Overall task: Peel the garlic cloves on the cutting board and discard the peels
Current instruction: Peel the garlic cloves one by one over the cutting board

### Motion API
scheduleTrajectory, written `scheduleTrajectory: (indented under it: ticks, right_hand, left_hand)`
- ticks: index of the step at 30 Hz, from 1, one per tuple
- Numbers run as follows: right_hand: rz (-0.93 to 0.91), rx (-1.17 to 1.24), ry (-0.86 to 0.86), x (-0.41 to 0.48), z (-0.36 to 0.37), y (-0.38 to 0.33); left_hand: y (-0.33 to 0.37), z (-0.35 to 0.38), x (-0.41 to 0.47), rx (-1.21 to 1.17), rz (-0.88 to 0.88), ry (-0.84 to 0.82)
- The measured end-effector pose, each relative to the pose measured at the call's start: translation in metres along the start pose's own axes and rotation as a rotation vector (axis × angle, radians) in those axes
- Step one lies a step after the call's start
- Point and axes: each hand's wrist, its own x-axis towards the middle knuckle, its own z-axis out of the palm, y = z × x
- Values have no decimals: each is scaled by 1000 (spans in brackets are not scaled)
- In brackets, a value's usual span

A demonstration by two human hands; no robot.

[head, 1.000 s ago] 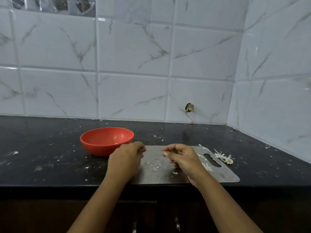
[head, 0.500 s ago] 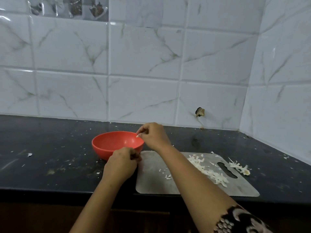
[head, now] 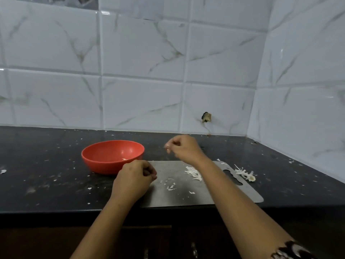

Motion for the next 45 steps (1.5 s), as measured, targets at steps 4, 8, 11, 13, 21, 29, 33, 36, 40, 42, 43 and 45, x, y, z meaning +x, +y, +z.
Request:
scheduleTrajectory:
  ticks: [4, 8, 11, 13, 21, 29, 33, 36, 40, 42, 43, 45]
  right_hand:
    - [86, -247, -132, -33, -49, 36]
    - [99, -303, -290, -62, -59, 51]
    - [75, -357, -229, -69, -52, 61]
    - [73, -309, -185, -72, -53, 66]
    - [74, -129, -65, -80, -74, 80]
    - [20, -102, -72, -86, -80, 82]
    - [-38, -242, -193, -87, -63, 67]
    - [-92, -419, -156, -88, -52, 63]
    - [-133, -553, -31, -87, -48, 67]
    - [-130, -576, 23, -86, -48, 72]
    - [-118, -560, 53, -86, -49, 74]
    - [-101, -503, 112, -87, -53, 79]
  left_hand:
    - [11, 12, -7, 23, 69, -63]
    - [20, 21, -10, 142, 100, -115]
    - [22, 26, -8, 210, 102, -115]
    - [24, 31, -5, 236, 116, -99]
    - [42, 52, 29, 351, 142, -82]
    - [45, 43, 36, 22, 117, -136]
    - [33, 29, 21, 397, 46, -399]
    - [27, 38, 12, 602, 40, -532]
    - [52, 62, 6, 627, 57, -593]
    - [70, 76, 6, 571, 106, -590]
    - [74, 83, 9, 551, 124, -580]
    - [75, 91, 17, 498, 138, -544]
